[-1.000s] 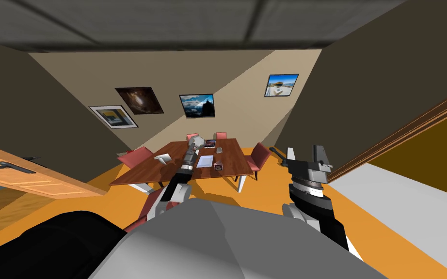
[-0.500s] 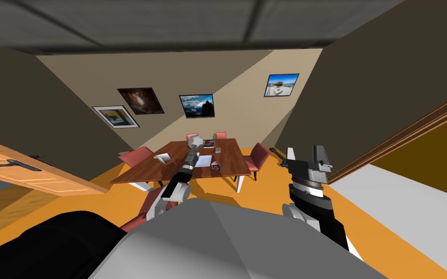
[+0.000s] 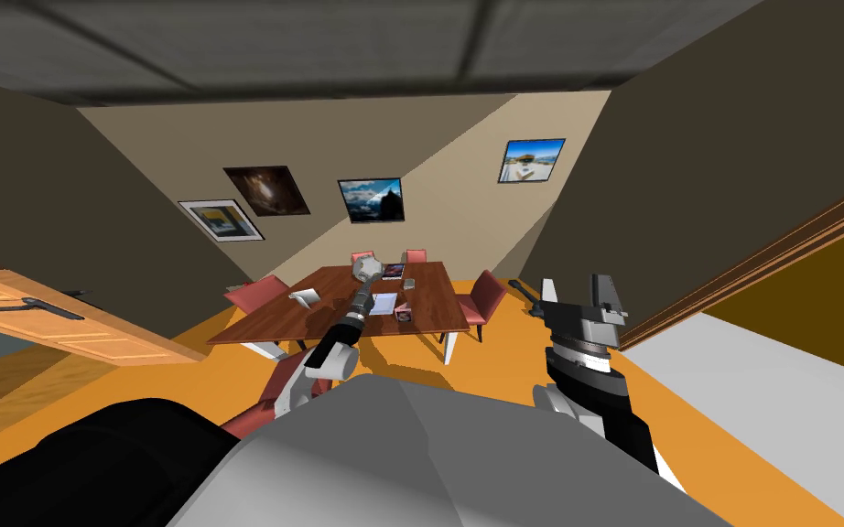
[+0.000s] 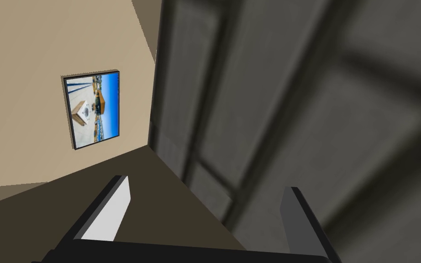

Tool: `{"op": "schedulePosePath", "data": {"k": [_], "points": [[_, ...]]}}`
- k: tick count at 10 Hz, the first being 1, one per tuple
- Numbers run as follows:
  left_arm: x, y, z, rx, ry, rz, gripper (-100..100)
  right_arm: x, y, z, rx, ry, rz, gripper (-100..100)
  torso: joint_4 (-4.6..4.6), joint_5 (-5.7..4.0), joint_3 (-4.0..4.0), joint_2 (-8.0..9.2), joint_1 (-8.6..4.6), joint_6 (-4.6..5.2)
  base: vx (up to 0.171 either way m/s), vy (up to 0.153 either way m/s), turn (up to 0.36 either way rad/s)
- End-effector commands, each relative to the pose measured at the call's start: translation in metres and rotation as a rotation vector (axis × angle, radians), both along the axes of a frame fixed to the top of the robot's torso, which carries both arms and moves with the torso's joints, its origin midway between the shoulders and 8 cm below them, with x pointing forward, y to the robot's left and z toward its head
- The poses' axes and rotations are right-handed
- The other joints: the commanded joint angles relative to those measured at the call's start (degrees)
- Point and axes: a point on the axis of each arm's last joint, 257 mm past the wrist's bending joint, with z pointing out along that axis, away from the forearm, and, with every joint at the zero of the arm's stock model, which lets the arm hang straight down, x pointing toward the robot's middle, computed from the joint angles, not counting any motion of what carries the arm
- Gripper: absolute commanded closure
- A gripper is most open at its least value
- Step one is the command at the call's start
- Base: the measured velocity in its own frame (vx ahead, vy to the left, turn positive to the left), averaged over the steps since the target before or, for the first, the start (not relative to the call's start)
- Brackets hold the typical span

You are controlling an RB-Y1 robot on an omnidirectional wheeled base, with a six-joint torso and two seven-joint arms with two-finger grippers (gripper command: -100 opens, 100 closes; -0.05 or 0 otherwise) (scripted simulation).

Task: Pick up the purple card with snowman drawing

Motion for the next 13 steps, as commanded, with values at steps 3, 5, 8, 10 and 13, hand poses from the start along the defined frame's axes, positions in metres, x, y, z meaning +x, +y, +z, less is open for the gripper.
{"op": "schedulePosePath", "data": {"k": [3, 5, 8, 10, 13], "points": [[0.004, 0.005, -0.030, -0.018, 0.102, 0.006, -100, 0.000, 0.000, 0.000, 0.000, 0.000, 0.000, 0, 0.00, 0.01, 0.00, -0.01, 0.05, 0.00, 0.010, -0.061, 0.013], [0.006, 0.010, -0.046, -0.030, 0.160, 0.011, -100, 0.000, 0.000, 0.000, 0.000, 0.000, 0.000, 0, -0.01, 0.01, -0.02, -0.03, 0.05, 0.00, 0.019, -0.064, 0.012], [0.007, 0.020, -0.073, -0.055, 0.254, 0.020, -100, 0.000, 0.000, 0.000, 0.000, 0.000, 0.000, 0, -0.01, 0.02, -0.02, -0.03, 0.09, 0.01, 0.018, -0.061, 0.007], [0.006, 0.025, -0.090, -0.071, 0.315, 0.026, -100, 0.000, 0.000, 0.000, 0.000, 0.000, 0.000, 0, -0.01, 0.02, -0.02, -0.02, 0.10, 0.00, 0.019, -0.053, 0.004], [0.004, 0.031, -0.108, -0.088, 0.383, 0.034, -100, 0.000, 0.000, 0.000, 0.000, 0.000, 0.000, 0, -0.01, 0.02, -0.04, -0.08, 0.11, 0.01, 0.027, -0.049, 0.000]]}}
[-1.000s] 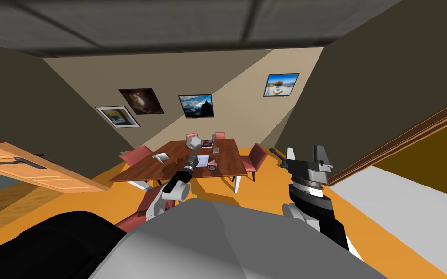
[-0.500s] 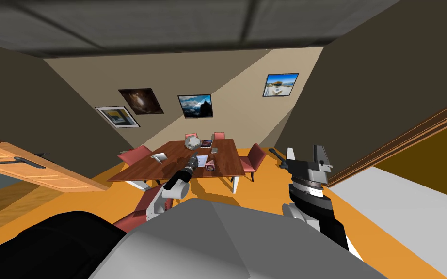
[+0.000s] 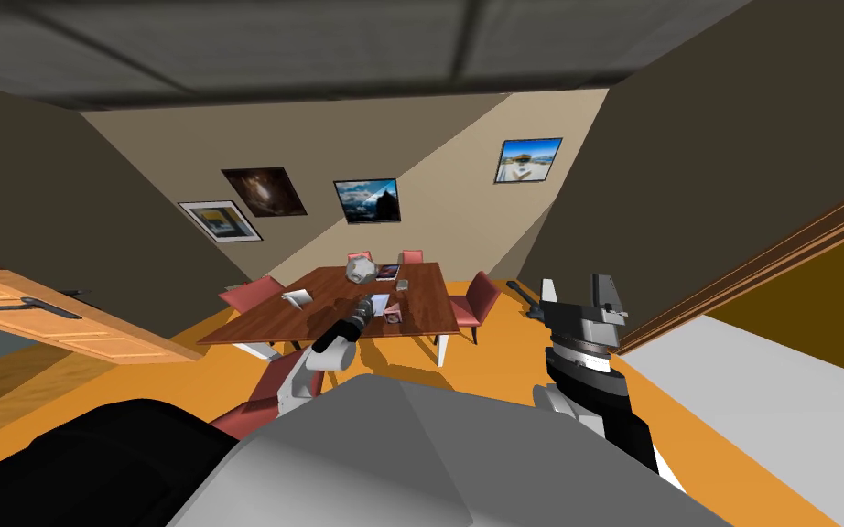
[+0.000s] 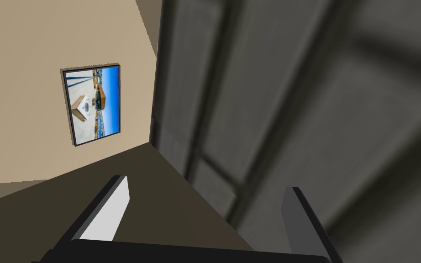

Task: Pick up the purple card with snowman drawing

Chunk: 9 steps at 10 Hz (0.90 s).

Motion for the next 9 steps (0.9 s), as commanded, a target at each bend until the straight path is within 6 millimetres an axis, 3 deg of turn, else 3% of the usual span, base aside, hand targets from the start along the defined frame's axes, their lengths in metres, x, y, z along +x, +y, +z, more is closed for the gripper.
{"op": "schedulePosePath", "data": {"k": [1, 9], "points": [[-0.002, 0.007, -0.015, -0.018, 0.054, 0.010, -100, 0.000, 0.000, 0.000, 0.000, 0.000, 0.000, 0, 0.00, 0.00, 0.00, 0.00, 0.00, 0.00, 0.038, -0.048, -0.008], [-0.013, 0.031, -0.069, -0.092, 0.266, 0.058, -100, 0.000, 0.000, 0.000, 0.000, 0.000, 0.000, 0, 0.00, 0.01, 0.00, 0.00, 0.08, 0.00, 0.031, -0.037, -0.009]]}}
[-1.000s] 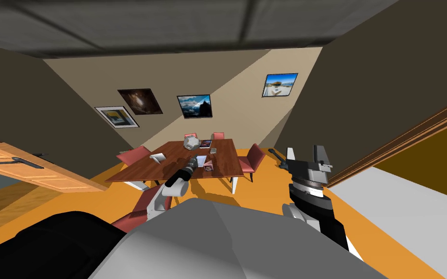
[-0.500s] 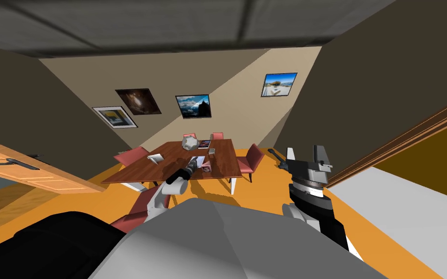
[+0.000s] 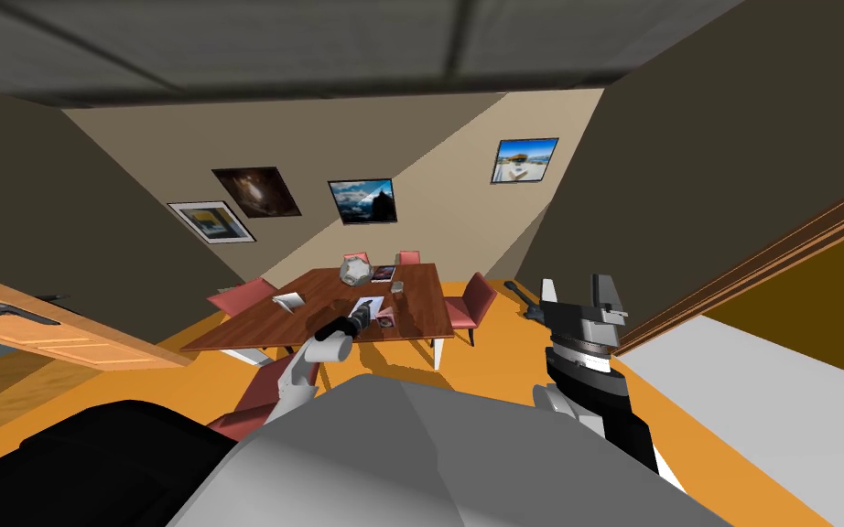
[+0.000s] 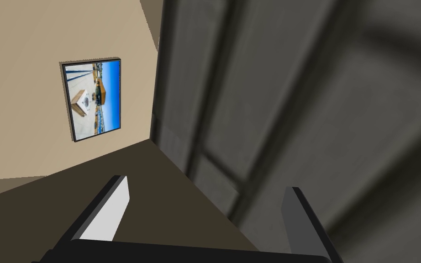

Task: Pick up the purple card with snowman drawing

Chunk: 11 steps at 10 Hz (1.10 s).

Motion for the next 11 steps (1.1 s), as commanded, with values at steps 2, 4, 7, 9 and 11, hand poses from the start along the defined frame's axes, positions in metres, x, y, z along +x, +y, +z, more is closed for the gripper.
{"op": "schedulePosePath", "data": {"k": [2, 4, 7, 9, 11], "points": [[-0.006, 0.009, -0.019, -0.029, 0.072, 0.023, -100, 0.000, 0.000, 0.000, 0.000, 0.000, 0.000, 0, -0.01, -0.01, -0.02, -0.03, -0.03, 0.00, 0.047, -0.042, -0.018], [-0.011, 0.021, -0.035, -0.061, 0.141, 0.053, -100, 0.000, 0.000, 0.000, 0.000, 0.000, 0.000, 0, -0.01, 0.00, -0.03, -0.05, 0.00, 0.00, 0.061, -0.040, -0.025], [-0.017, 0.027, -0.045, -0.079, 0.190, 0.069, -100, 0.000, 0.000, 0.000, 0.000, 0.000, 0.000, 0, 0.00, 0.00, 0.00, 0.00, 0.01, 0.00, 0.032, -0.030, -0.012], [-0.023, 0.037, -0.056, -0.107, 0.252, 0.100, -100, 0.000, 0.000, 0.000, 0.000, 0.000, 0.000, 0, 0.01, 0.00, 0.02, 0.04, 0.04, 0.00, 0.040, -0.030, -0.021], [-0.028, 0.042, -0.062, -0.120, 0.288, 0.114, -100, 0.000, 0.000, 0.000, 0.000, 0.000, 0.000, 0, -0.02, -0.01, -0.04, -0.07, -0.02, 0.00, 0.053, -0.038, -0.017]]}}
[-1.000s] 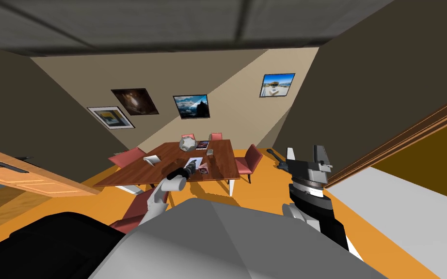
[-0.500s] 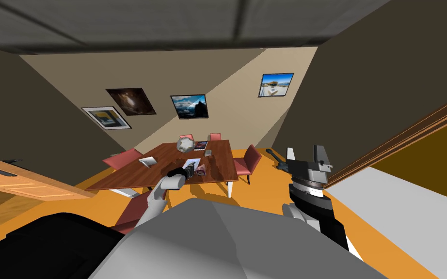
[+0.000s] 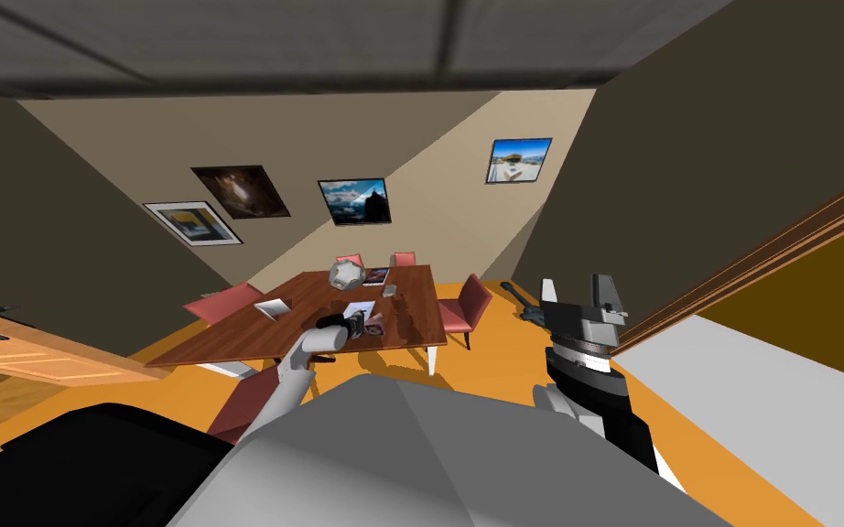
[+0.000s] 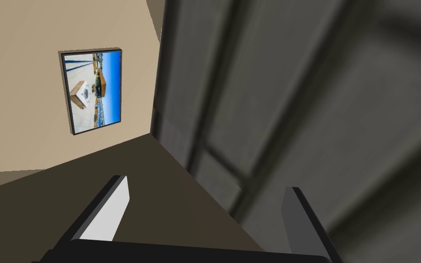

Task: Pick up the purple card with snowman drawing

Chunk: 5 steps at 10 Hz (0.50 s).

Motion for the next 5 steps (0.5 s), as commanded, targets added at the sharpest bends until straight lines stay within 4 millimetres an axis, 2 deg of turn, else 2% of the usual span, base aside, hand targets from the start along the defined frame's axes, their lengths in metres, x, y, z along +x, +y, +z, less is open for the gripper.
{"op": "schedulePosePath", "data": {"k": [1, 5], "points": [[-0.005, 0.004, -0.007, -0.014, 0.037, 0.016, -100, 0.000, 0.000, 0.000, 0.000, 0.000, 0.000, 0, 0.00, 0.00, 0.00, 0.00, 0.00, 0.00, 0.026, -0.023, -0.013], [-0.016, 0.016, -0.017, -0.046, 0.115, 0.054, -100, 0.000, 0.000, 0.000, 0.000, 0.000, 0.000, 0, 0.01, 0.00, 0.03, 0.04, 0.00, 0.00, 0.034, -0.033, -0.014]]}}
